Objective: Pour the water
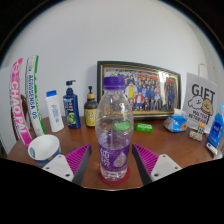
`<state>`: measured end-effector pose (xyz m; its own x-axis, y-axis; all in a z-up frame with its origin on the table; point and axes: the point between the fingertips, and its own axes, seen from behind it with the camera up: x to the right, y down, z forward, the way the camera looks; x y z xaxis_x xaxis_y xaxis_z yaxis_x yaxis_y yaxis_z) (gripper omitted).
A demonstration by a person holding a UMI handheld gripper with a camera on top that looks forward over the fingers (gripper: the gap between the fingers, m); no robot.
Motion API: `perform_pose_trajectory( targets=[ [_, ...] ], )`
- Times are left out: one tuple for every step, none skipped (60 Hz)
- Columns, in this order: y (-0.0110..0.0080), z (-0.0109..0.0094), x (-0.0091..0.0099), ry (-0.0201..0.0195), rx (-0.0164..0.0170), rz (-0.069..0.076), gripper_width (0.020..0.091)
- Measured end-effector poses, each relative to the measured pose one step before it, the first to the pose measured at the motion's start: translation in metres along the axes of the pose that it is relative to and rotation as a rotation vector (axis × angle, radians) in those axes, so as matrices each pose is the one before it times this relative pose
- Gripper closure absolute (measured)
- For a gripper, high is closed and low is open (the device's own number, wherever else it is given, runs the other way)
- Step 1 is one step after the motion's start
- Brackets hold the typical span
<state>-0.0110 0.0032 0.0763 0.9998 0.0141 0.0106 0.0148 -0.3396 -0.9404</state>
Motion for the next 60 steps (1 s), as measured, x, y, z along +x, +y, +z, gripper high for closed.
perform_pose_trajectory(
  targets=[
    [0.00020,-0.00324,-0.00027,0.00042,-0.00956,0.0010,0.0234],
    [0.00038,-0.00360,0.00013,0.00190,-0.00911,0.0014,0.0256],
    [0.00029,-0.00403,0.00015,0.00402,-0.00885,0.0020,0.0273],
    [-0.00018,-0.00424,0.00027,0.00465,-0.00754,0.0019,0.0276],
    [-0.00077,-0.00498,0.00030,0.00553,-0.00519,0.0020,0.0268],
    [-0.00102,-0.00535,0.00003,0.00553,-0.00438,0.0022,0.0256],
    [-0.00102,-0.00575,-0.00054,0.00458,-0.00451,0.0016,0.0245],
    [-0.00106,-0.00625,-0.00041,0.00443,-0.00461,0.0000,0.0242],
    [-0.00083,-0.00700,0.00035,0.00350,-0.00386,-0.0028,0.0241],
    [-0.00157,-0.00679,-0.00213,0.00465,-0.00503,-0.0005,0.0243],
    [-0.00072,-0.00742,-0.00035,0.00153,-0.00417,-0.0018,0.0245],
    [-0.00120,-0.00735,-0.00142,0.00376,-0.00647,0.0009,0.0250],
    [-0.00106,-0.00790,-0.00131,0.00334,-0.00748,0.0017,0.0251],
    [-0.00132,-0.00807,-0.00123,0.00330,-0.00701,0.0020,0.0250],
    [-0.00208,-0.00873,-0.00149,0.00251,-0.00509,0.0025,0.0252],
    [-0.00265,-0.00897,-0.00206,0.00150,-0.00227,0.0031,0.0249],
    [-0.00279,-0.00927,-0.00239,0.00018,-0.00065,0.0030,0.0250],
    [-0.00215,-0.00943,-0.00234,-0.00002,-0.00133,0.0022,0.0250],
    [-0.00133,-0.00982,-0.00041,-0.00138,-0.00819,0.0006,0.0251],
    [-0.00003,-0.00960,-0.00284,0.00686,-0.00813,-0.0006,0.0252],
    [-0.00021,-0.00998,-0.00118,0.00596,-0.00891,-0.0023,0.0253],
    [-0.00045,-0.01012,-0.00072,0.00712,-0.00743,-0.0035,0.0250],
    [-0.00048,-0.01002,-0.00048,0.00745,-0.00598,-0.0047,0.0246],
    [-0.00020,-0.00990,-0.00062,0.00762,-0.00608,-0.0056,0.0250],
    [-0.00004,-0.00984,-0.00053,0.00741,-0.00619,-0.0060,0.0249],
    [-0.00048,-0.00961,-0.00079,0.00687,-0.00361,-0.0051,0.0250],
    [-0.00091,-0.00985,0.00091,0.00106,-0.00104,-0.0026,0.0249],
    [-0.00049,-0.00921,-0.00251,0.00547,0.00148,-0.0028,0.0250],
    [-0.00059,-0.00901,-0.00215,0.00160,0.00068,-0.0022,0.0253],
    [-0.00019,-0.00861,-0.00249,-0.00061,-0.00031,-0.0027,0.0250],
    [0.00020,-0.00851,-0.00247,-0.00203,-0.00155,-0.0038,0.0251],
    [0.00028,-0.00817,-0.00217,-0.00220,-0.00260,-0.0035,0.0251],
    [0.00050,-0.00798,-0.00210,-0.00119,-0.00192,-0.0028,0.0251],
    [0.00065,-0.00775,-0.00175,-0.00029,-0.00148,-0.0034,0.0252],
    [0.00037,-0.00751,0.00064,-0.00338,-0.00096,-0.0042,0.0251],
    [0.00068,-0.00749,-0.00271,0.00328,-0.00072,-0.0051,0.0252],
    [0.00031,-0.00666,-0.00131,0.00158,0.00034,-0.0033,0.0252],
    [0.00020,-0.00633,-0.00138,0.00116,0.00118,-0.0023,0.0252],
    [0.00008,-0.00607,-0.00201,-0.00087,0.00230,-0.0028,0.0252],
    [0.00016,-0.00589,-0.00231,-0.00301,0.00248,-0.0048,0.0253],
    [0.00047,-0.00558,-0.00172,-0.00329,0.00184,-0.0062,0.0252],
    [0.00059,-0.00512,-0.00127,-0.00141,0.00099,-0.0051,0.0252],
    [0.00133,-0.00356,0.00013,-0.00058,0.00018,-0.0020,0.0252],
    [0.00095,-0.00508,-0.00096,0.00044,-0.00081,-0.0018,0.0251],
    [0.00059,-0.00489,-0.00177,-0.00010,-0.00100,-0.0023,0.0251],
    [0.00033,-0.00371,-0.00137,-0.00212,-0.00052,-0.0027,0.0252],
    [0.00092,-0.00350,-0.00096,-0.00163,0.00028,-0.0018,0.0251],
    [0.00098,-0.00319,-0.00064,-0.00116,-0.00100,0.0001,0.0252],
    [0.00145,-0.00319,-0.00101,-0.00230,-0.00237,0.0037,0.0254],
    [0.00172,-0.00261,-0.00093,-0.00321,-0.00315,0.0046,0.0254],
    [0.00205,-0.00225,-0.00081,-0.00195,-0.00318,0.0038,0.0254],
    [0.00200,-0.00208,-0.00020,0.00084,-0.00279,0.0022,0.0252],
    [0.00220,-0.00121,0.00065,0.00259,0.00034,-0.0005,0.0253],
    [0.00090,-0.00231,0.00066,0.00342,0.00216,-0.0022,0.0251],
    [-0.00034,-0.00112,0.00069,0.00335,0.00221,-0.0026,0.0252],
    [0.00049,-0.00149,0.00043,0.00256,0.00116,-0.0038,0.0252],
    [0.00101,-0.00126,-0.00023,0.00113,-0.00108,-0.0024,0.0253],
    [0.00101,-0.00121,-0.00026,-0.00008,-0.00127,-0.0018,0.0253],
    [0.00065,-0.00107,-0.00013,-0.00011,-0.00003,-0.0017,0.0252],
    [0.00029,-0.00095,-0.00052,-0.00019,0.00043,-0.0006,0.0252]
  ],
)
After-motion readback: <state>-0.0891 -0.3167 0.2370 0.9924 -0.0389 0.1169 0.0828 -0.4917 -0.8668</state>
